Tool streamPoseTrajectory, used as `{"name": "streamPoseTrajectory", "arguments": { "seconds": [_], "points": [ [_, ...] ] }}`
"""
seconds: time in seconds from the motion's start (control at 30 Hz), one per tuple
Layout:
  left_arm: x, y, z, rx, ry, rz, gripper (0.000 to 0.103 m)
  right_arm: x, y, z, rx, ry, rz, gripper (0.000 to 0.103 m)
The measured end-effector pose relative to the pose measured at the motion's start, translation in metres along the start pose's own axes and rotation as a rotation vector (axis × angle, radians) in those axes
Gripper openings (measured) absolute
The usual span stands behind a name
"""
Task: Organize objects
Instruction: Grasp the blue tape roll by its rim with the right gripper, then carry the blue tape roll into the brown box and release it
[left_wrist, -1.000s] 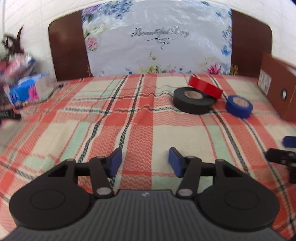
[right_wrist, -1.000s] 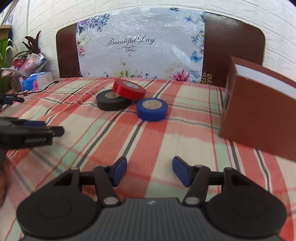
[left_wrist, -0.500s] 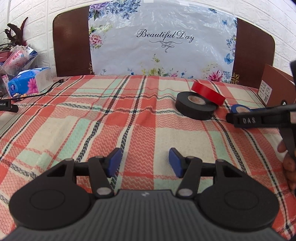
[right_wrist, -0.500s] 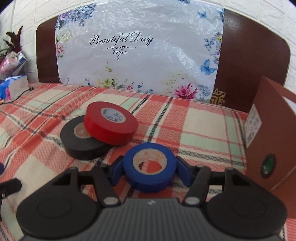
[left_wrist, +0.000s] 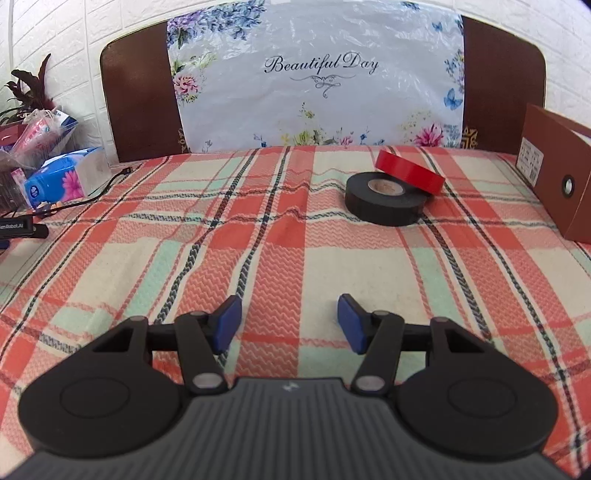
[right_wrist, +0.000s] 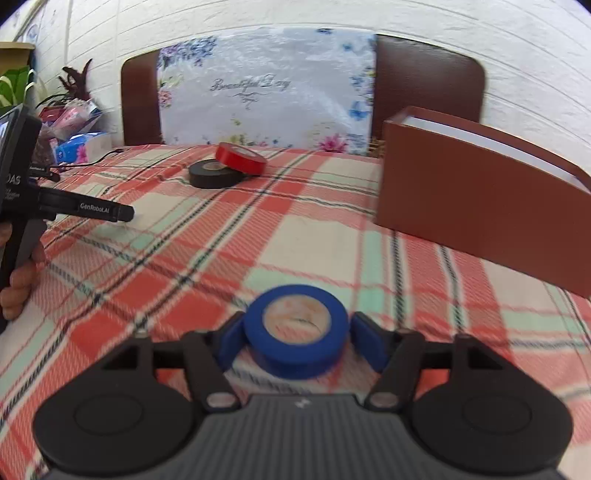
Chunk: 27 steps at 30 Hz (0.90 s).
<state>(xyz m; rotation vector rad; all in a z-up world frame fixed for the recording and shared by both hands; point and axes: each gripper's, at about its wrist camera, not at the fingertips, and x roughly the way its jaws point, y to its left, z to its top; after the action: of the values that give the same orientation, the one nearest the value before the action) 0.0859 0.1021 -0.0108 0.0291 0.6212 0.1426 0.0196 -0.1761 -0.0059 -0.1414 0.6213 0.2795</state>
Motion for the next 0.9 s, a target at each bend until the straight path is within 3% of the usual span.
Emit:
{"name": "streamPoseTrajectory", "arguments": {
  "seconds": [0.1,0.23,0.3,0.37,0.47,0.53,0.57,0.63,0.77,0.9],
  "points": [
    [-0.020,-0.024,0.009,-0.038,0.062,-0.204,0.058,-0.005,-0.007,-0.001,0.028,0.000,0.014,0.076],
    [-0.057,-0.084,0.015,0.103,0.087,-0.436,0.058,-0.003,-0.003,-0.001,0.009,-0.006,0.023,0.073],
    [-0.063,-0.111,0.014,0.162,0.133,-0.509,0.058,-0.004,-0.001,-0.003,0.001,-0.014,0.029,0.070],
    [-0.061,-0.130,0.012,0.179,0.198,-0.547,0.057,-0.005,-0.001,-0.005,-0.002,-0.019,0.035,0.068],
    [-0.046,-0.146,0.006,0.188,0.301,-0.572,0.047,-0.004,-0.002,-0.005,0.003,-0.020,0.049,0.066],
    [-0.041,-0.153,0.002,0.191,0.312,-0.554,0.039,-0.002,-0.003,-0.005,0.006,-0.016,0.065,0.060],
    [-0.042,-0.156,0.002,0.203,0.306,-0.552,0.025,-0.003,-0.003,-0.007,0.004,-0.018,0.064,0.060],
    [-0.045,-0.158,0.010,0.193,0.322,-0.558,0.021,-0.005,-0.002,-0.006,0.001,-0.032,0.061,0.059],
    [-0.063,-0.170,0.050,0.223,0.212,-0.573,0.021,-0.019,-0.013,0.007,0.024,-0.149,0.019,0.059],
    [-0.065,-0.197,0.106,0.245,0.080,-0.581,0.022,-0.020,-0.035,0.046,-0.017,-0.314,-0.093,0.059]
  ]
}}
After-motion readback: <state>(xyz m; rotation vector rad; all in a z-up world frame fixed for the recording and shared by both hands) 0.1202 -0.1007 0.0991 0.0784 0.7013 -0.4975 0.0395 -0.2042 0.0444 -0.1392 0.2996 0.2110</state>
